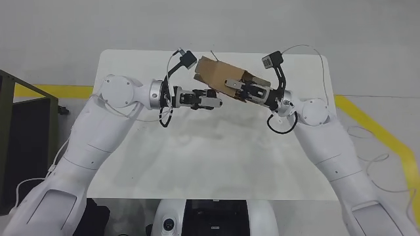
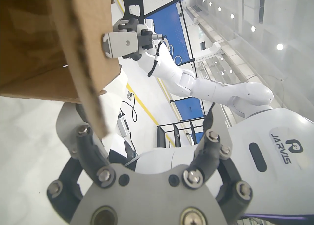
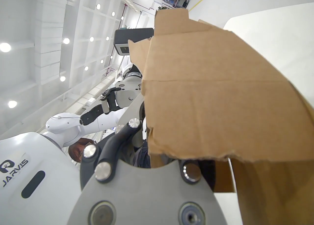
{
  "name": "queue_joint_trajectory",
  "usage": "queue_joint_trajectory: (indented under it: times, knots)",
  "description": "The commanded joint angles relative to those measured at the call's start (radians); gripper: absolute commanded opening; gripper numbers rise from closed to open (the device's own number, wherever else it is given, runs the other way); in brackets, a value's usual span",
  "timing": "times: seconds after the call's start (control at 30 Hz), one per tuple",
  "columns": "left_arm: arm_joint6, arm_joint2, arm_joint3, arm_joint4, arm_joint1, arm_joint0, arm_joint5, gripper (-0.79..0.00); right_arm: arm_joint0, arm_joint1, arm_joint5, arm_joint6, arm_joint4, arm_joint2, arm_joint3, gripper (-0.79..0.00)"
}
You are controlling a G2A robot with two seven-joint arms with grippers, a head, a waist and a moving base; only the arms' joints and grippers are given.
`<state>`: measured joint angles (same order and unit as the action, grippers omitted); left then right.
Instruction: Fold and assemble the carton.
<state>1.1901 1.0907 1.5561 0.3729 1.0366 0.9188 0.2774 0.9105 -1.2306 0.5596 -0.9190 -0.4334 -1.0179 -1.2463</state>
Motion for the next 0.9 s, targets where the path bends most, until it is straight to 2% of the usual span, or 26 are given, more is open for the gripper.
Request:
queue_joint_trajectory:
  times: [0.0,0.53,0.87]
  knots:
    - [0.001,0.003,0.000,0.000,-0.001,0.001,0.001,0.000,0.001,-0.001,-0.002,0.000,0.000,0.001,0.000,-0.785]
    - [0.015,0.012,0.006,-0.001,-0.005,0.011,0.002,0.000,0.001,-0.001,-0.003,0.000,0.000,0.001,0.000,-0.785]
    - [0.021,0.001,-0.001,0.004,-0.003,0.002,0.003,0.000,0.032,0.001,-0.036,0.017,0.026,-0.005,-0.055,-0.785]
